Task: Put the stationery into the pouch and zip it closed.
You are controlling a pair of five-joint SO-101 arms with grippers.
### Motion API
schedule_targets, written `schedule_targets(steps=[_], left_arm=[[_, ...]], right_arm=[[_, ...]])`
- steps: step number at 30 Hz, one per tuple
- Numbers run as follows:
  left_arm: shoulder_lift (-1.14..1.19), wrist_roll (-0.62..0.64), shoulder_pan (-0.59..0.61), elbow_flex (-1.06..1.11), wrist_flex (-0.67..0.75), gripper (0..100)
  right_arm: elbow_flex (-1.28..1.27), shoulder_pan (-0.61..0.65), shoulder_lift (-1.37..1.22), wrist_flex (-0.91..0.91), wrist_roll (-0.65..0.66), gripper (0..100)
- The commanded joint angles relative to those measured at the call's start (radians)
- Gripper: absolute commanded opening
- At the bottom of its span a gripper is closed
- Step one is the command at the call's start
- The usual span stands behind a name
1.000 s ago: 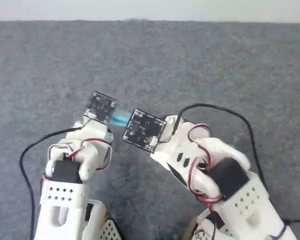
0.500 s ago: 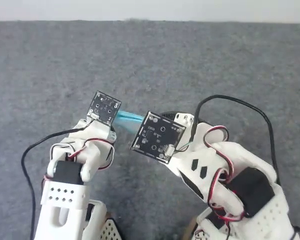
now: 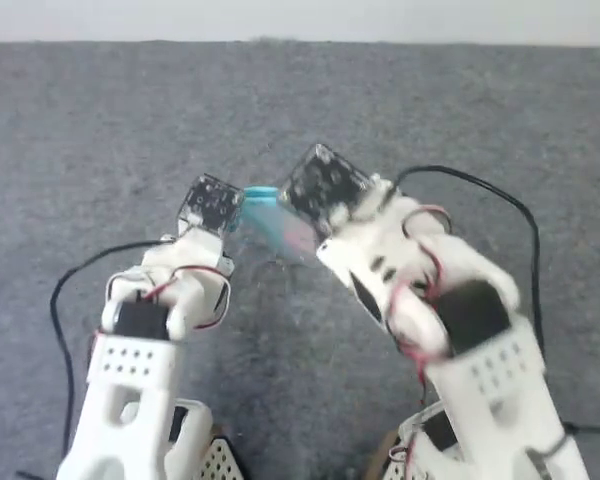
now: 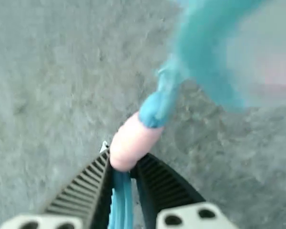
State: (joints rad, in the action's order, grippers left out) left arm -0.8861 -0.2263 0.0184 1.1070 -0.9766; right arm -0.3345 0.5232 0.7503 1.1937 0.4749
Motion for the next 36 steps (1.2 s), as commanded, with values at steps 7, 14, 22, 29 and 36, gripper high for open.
schedule_targets(steps=[7,14,22,29,36], left_arm=[[0.186,0.037,0.066,-0.101,0.046,1],[-0.023,0.061,0.130,-0.101,-0.029,1],[-0.034,0.044,0.068,-0.084,-0.055,1],[-0.037,0.044,0.068,-0.068,-0.060,1],[-0.037,0.044,0.068,-0.067,-0.074,1]], right_arm=[[0.061,-0.199,-0.335,-0.137,-0.158,0.9],[0.051,-0.191,-0.579,-0.231,-0.158,1.6],[0.057,-0.076,-0.618,-0.205,-0.147,23.9],[0.052,0.064,-0.544,-0.260,-0.008,27.0],[0.055,0.073,-0.648,-0.444,0.052,27.3]])
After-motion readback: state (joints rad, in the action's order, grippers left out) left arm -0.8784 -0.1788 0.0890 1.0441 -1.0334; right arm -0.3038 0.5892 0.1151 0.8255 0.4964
